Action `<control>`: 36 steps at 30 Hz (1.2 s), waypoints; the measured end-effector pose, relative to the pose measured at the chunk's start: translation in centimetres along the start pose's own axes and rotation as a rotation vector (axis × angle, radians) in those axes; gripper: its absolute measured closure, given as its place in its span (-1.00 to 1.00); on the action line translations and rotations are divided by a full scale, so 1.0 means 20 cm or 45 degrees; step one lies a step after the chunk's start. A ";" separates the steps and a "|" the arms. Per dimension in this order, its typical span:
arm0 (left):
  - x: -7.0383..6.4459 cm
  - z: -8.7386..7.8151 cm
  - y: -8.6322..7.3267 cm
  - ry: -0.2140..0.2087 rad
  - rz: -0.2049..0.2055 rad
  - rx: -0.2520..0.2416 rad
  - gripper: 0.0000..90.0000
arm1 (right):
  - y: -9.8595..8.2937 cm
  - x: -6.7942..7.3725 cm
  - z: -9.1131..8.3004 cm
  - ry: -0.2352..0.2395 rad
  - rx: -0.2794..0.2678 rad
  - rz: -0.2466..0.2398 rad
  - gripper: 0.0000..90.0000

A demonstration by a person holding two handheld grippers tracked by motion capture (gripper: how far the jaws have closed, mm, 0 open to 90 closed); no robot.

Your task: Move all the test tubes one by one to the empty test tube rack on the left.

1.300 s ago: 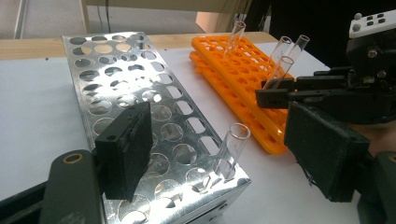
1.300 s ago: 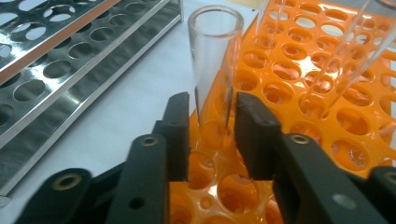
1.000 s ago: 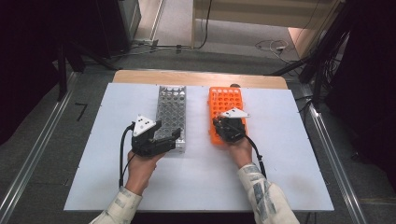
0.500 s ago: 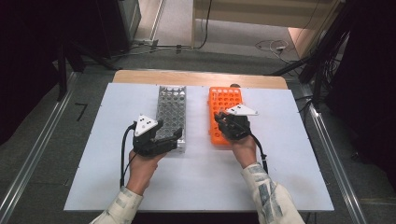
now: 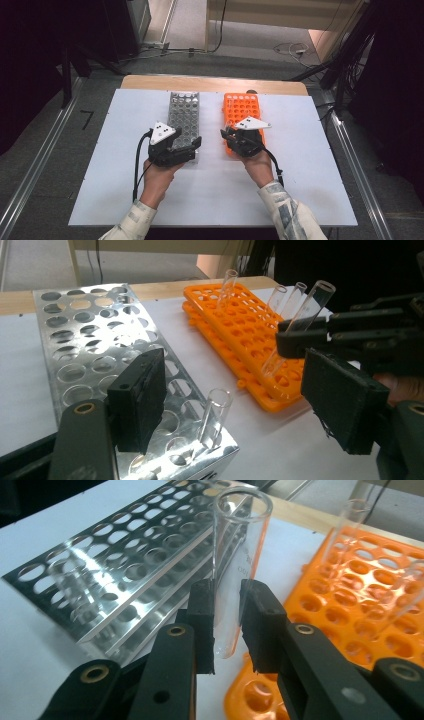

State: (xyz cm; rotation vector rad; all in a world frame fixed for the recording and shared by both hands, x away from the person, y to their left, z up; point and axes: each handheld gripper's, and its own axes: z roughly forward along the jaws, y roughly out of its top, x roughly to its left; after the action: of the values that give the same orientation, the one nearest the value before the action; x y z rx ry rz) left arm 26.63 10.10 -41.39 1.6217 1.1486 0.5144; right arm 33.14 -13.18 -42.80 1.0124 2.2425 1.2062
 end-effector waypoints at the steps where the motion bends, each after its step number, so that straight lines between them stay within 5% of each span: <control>1: -0.01 0.01 0.00 -0.003 0.001 0.002 -0.42 | 0.00 0.01 0.00 0.008 0.007 -0.009 0.62; 15: -0.18 0.15 0.02 -0.057 0.121 0.038 -0.29 | -0.04 0.12 -0.01 0.157 0.076 -0.090 0.62; 26: -0.23 0.20 0.01 -0.092 0.201 0.046 0.44 | -0.06 0.11 -0.02 0.180 0.080 -0.087 0.62; 36: -0.25 0.20 0.01 -0.066 0.272 0.048 0.67 | -0.07 0.10 -0.02 0.182 0.085 -0.070 0.62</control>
State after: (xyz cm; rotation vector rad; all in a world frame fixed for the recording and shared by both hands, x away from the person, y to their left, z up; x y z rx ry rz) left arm 27.62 3.67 -41.76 1.7909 0.9569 0.5867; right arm 31.04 -12.35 -43.78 0.9089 2.4185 1.2227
